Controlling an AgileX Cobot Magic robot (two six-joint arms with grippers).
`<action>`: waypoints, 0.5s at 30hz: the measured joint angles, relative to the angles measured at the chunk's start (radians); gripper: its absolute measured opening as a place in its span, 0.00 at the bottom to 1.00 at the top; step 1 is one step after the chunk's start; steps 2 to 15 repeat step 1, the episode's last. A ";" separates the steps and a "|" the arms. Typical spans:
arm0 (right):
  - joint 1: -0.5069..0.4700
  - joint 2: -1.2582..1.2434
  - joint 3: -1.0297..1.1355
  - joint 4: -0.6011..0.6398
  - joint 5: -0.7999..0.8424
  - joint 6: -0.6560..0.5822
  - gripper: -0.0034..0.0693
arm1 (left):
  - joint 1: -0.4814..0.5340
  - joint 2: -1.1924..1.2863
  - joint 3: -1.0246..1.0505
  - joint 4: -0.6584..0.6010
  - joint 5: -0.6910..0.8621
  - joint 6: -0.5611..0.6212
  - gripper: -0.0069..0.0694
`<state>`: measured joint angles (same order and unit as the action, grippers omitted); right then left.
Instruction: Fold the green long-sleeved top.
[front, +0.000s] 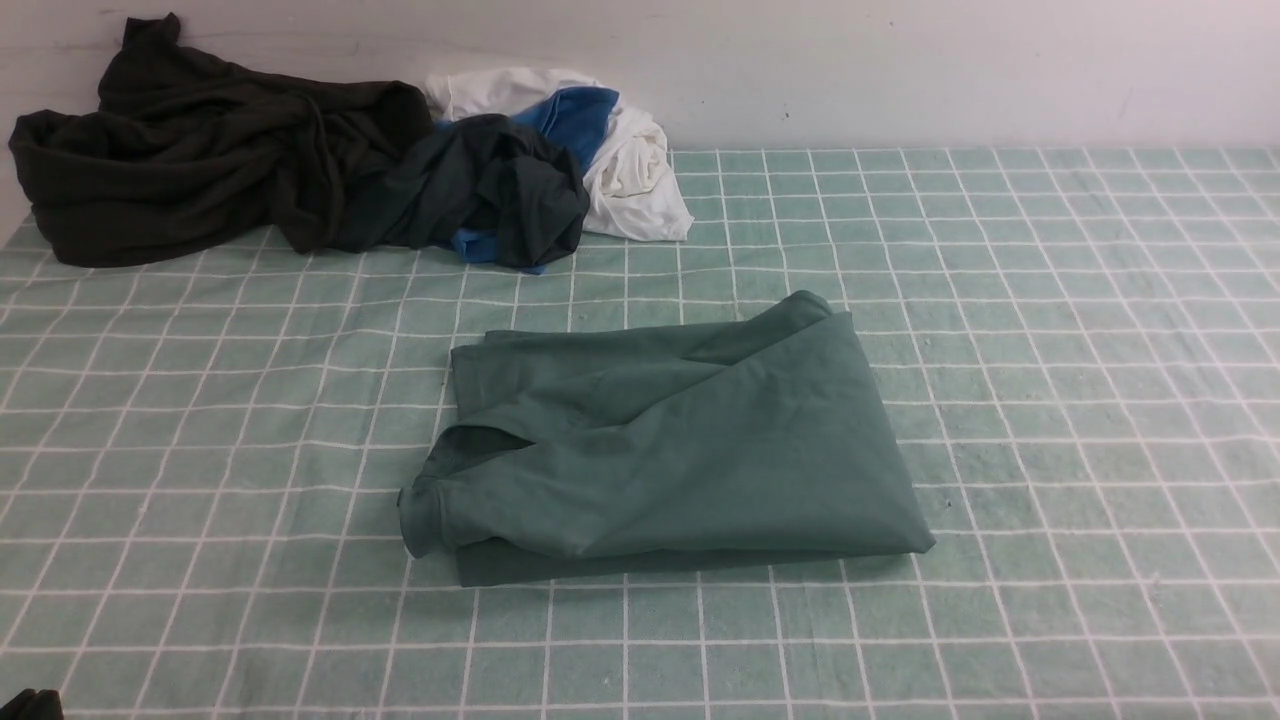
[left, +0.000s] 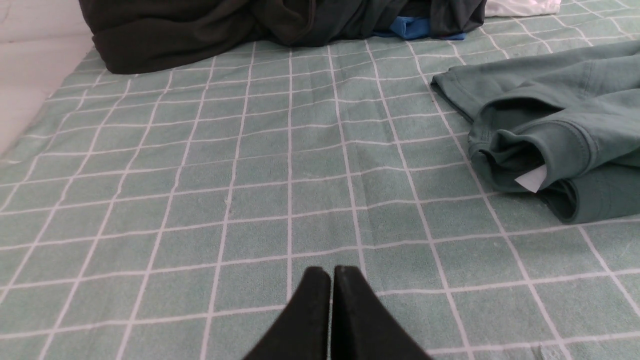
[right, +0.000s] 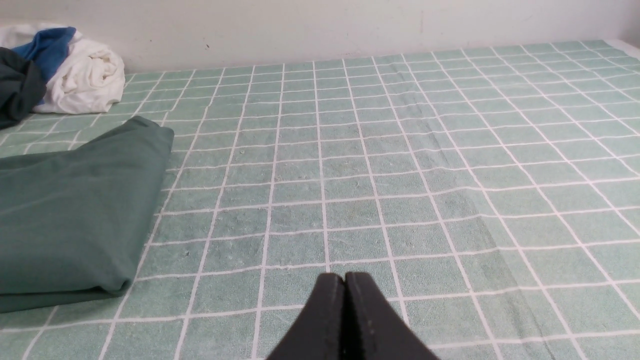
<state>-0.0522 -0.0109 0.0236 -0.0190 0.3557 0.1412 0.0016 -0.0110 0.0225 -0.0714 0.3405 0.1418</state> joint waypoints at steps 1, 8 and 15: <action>0.000 0.000 0.000 0.000 0.000 0.000 0.03 | 0.000 0.000 0.000 0.000 0.000 0.000 0.09; 0.000 0.000 0.000 0.000 0.000 0.000 0.03 | 0.000 0.000 0.000 0.000 0.000 0.000 0.09; 0.000 0.000 0.000 0.000 0.000 0.000 0.03 | 0.000 0.000 0.000 0.000 0.000 0.000 0.09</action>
